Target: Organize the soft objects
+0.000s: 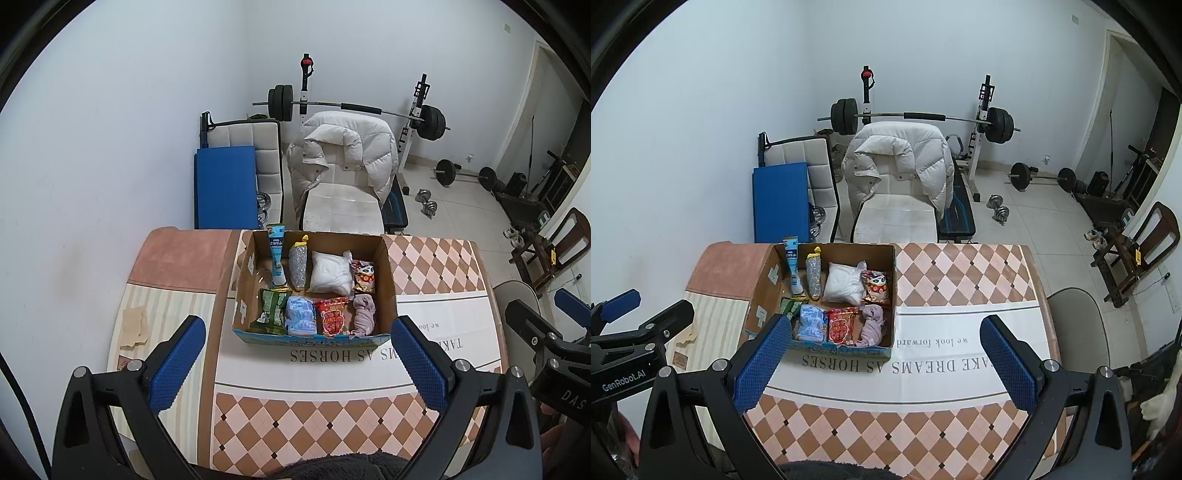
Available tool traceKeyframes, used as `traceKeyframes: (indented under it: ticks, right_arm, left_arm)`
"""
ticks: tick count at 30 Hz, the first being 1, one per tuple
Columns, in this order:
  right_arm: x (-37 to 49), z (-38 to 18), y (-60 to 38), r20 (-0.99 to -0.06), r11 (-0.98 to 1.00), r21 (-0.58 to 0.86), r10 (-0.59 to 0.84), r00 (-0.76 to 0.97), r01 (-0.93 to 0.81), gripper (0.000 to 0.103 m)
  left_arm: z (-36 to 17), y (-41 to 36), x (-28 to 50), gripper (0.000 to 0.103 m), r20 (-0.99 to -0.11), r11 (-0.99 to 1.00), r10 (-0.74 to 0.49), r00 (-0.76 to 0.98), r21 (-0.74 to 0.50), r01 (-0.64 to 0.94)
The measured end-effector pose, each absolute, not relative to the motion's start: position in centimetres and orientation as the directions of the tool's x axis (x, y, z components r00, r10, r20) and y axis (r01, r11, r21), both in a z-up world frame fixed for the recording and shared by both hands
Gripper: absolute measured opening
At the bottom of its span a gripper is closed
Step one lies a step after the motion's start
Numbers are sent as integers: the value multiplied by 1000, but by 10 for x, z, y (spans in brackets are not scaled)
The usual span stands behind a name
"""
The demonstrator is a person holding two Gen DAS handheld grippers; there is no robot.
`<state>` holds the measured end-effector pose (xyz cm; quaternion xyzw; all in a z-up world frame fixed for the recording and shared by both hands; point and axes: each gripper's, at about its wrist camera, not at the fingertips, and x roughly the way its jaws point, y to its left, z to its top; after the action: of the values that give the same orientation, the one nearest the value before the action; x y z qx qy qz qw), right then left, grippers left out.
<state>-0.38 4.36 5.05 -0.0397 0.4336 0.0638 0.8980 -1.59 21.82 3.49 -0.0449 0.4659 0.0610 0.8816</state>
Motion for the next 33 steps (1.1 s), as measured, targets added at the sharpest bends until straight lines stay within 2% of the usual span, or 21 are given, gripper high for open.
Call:
traceKeyframes:
  ticks: [33]
  right_arm:
    - [-7, 50, 43, -784, 990, -18, 72, 616, -139, 103]
  left_arm:
    - [38, 221, -17, 103, -828, 988, 61, 558, -29, -150]
